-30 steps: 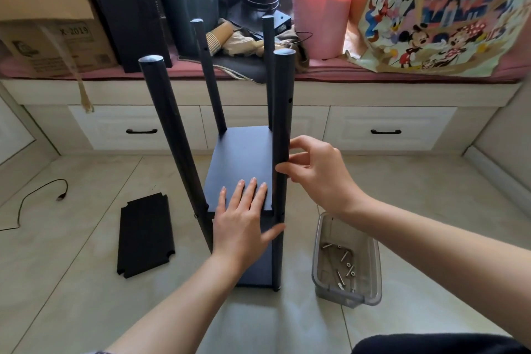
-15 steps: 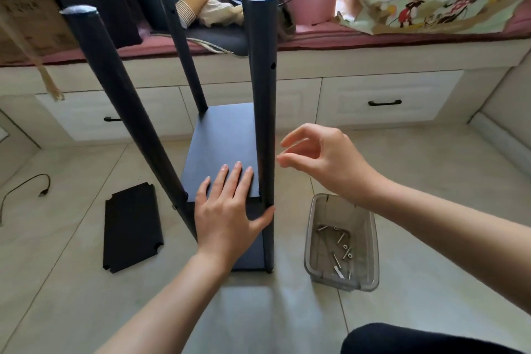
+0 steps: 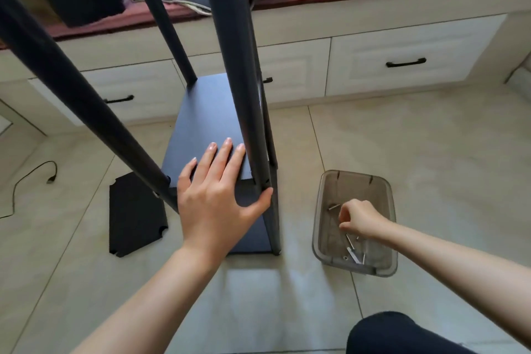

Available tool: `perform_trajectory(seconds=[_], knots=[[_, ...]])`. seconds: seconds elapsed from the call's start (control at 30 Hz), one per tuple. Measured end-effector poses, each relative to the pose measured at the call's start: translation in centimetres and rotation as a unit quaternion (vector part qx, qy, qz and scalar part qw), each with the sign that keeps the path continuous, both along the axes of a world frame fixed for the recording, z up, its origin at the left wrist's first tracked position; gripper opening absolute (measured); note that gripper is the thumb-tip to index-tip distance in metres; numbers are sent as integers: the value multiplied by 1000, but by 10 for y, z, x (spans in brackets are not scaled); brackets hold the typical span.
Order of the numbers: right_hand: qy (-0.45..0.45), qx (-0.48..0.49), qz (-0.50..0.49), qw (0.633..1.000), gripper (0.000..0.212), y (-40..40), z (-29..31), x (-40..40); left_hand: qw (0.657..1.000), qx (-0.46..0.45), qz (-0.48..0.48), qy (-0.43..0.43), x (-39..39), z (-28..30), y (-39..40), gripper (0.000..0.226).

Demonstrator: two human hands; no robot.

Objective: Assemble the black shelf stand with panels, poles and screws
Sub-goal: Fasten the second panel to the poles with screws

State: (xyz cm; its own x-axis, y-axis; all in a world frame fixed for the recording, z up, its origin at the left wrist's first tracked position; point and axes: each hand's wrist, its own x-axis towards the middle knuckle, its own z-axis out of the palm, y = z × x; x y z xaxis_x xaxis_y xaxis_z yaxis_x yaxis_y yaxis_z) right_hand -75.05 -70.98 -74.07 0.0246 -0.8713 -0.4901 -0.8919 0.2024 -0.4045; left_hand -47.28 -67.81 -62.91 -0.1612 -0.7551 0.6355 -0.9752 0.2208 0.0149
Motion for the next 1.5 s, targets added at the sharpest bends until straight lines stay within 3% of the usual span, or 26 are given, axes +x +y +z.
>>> perform_trajectory(seconds=[0.17, 0.27, 0.37, 0.6, 0.7, 0.8, 0.97, 1.17, 1.5], knots=[[57, 73, -52, 994, 24, 4, -42, 5, 1000, 11, 2, 9, -1, 2, 2, 71], [70, 107, -69, 989, 21, 9, -56, 6, 1000, 24, 3, 9, -1, 2, 2, 71], [75, 106, -79, 988, 10, 11, -67, 3, 1000, 18, 2, 16, -1, 1, 2, 70], [63, 93, -130, 985, 35, 14, -73, 7, 1000, -9, 0, 25, -3, -1, 1, 67], [31, 79, -120, 989, 23, 12, -62, 12, 1000, 1, 1, 26, -3, 0, 1, 67], [-15, 67, -94, 993, 20, 12, -36, 17, 1000, 3, 3, 30, -4, -1, 3, 68], [-118, 51, -59, 990, 21, 17, 63, 33, 998, 9, 8, 61, -10, -4, 6, 68], [-253, 55, -92, 962, 13, 36, 169, 61, 995, 59, 23, 78, -15, 2, 13, 70], [-323, 81, -201, 921, 5, 65, 212, 109, 988, 63, -12, 140, -20, 7, 32, 65]])
